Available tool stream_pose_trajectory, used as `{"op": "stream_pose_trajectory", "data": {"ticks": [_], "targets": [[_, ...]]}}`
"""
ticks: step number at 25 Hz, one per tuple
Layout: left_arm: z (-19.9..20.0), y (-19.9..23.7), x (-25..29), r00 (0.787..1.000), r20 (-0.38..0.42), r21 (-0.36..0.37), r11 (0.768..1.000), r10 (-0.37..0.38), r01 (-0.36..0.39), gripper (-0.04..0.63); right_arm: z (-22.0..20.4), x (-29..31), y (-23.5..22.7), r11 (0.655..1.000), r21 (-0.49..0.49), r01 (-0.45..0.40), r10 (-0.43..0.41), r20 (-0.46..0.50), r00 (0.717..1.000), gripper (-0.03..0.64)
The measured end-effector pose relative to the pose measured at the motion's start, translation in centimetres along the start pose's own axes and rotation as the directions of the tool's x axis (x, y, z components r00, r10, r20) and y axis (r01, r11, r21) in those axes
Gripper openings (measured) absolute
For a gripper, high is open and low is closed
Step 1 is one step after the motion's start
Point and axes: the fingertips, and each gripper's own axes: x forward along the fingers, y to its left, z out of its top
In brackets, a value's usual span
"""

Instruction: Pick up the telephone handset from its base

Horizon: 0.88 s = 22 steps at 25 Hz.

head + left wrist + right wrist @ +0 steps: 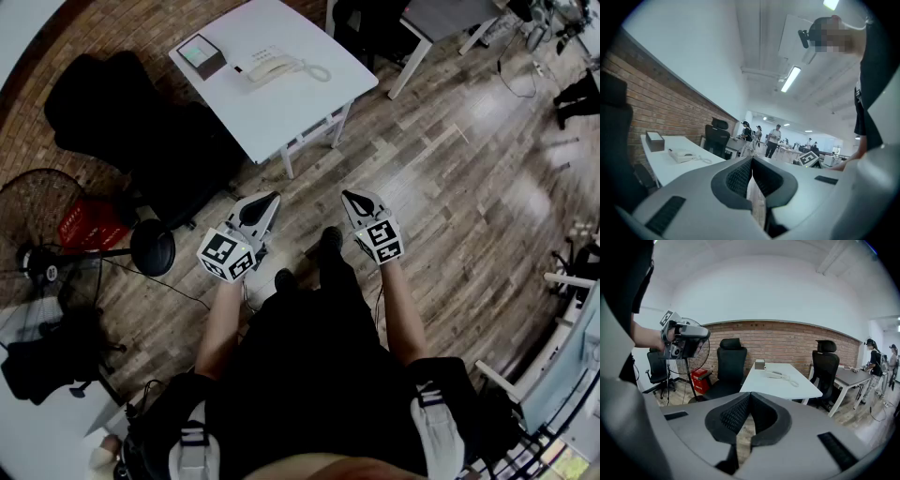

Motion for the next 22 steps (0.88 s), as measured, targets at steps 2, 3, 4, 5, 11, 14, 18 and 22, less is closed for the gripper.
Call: {"op": "stream_pose_trajectory", "data": {"ticks": [2,3,4,5,11,14,18,22], "targets": [[-1.5,0.2,-5.1,1.000,-0.005,-0.040,0.999,0.020,-0.020,0.018,0.2,-0.7,3.8,0.999,0.029,0.020,-0.020,0.005,1.000,-0.005],[-2.2,0.3,-7.5,0.999,-0.008,-0.057,0.998,0.031,-0.032,0.018,0.3,-0.9,5.7,0.999,0.040,0.028,-0.029,0.008,1.000,-0.005],[-2.7,0.6,-9.8,0.999,-0.008,-0.071,0.996,0.045,-0.046,0.018,0.4,-1.1,7.4,0.998,0.047,0.033,-0.034,0.012,0.999,-0.005],[-3.0,0.8,-11.9,0.998,0.000,-0.082,0.995,0.063,-0.063,0.018,0.7,-1.3,8.9,0.998,0.052,0.033,-0.034,0.017,0.999,-0.005],[-1.4,1.2,-17.8,0.988,0.078,-0.047,0.990,0.136,-0.133,0.018,2.4,-1.9,12.1,0.998,0.057,0.003,-0.009,0.098,0.995,-0.005],[-1.0,0.8,-18.2,0.988,0.079,-0.022,0.991,0.136,-0.135,0.018,3.7,-2.0,12.0,0.996,0.084,-0.025,0.011,0.160,0.987,-0.005],[-0.8,0.4,-16.8,0.987,0.071,-0.016,0.990,0.142,-0.142,0.018,4.7,-1.8,10.6,0.989,0.122,-0.079,0.052,0.210,0.976,-0.005],[0.2,0.6,-13.4,0.986,0.069,-0.008,0.988,0.151,-0.151,0.018,5.0,-1.2,7.0,0.991,0.105,-0.087,0.064,0.205,0.977,-0.003]]}}
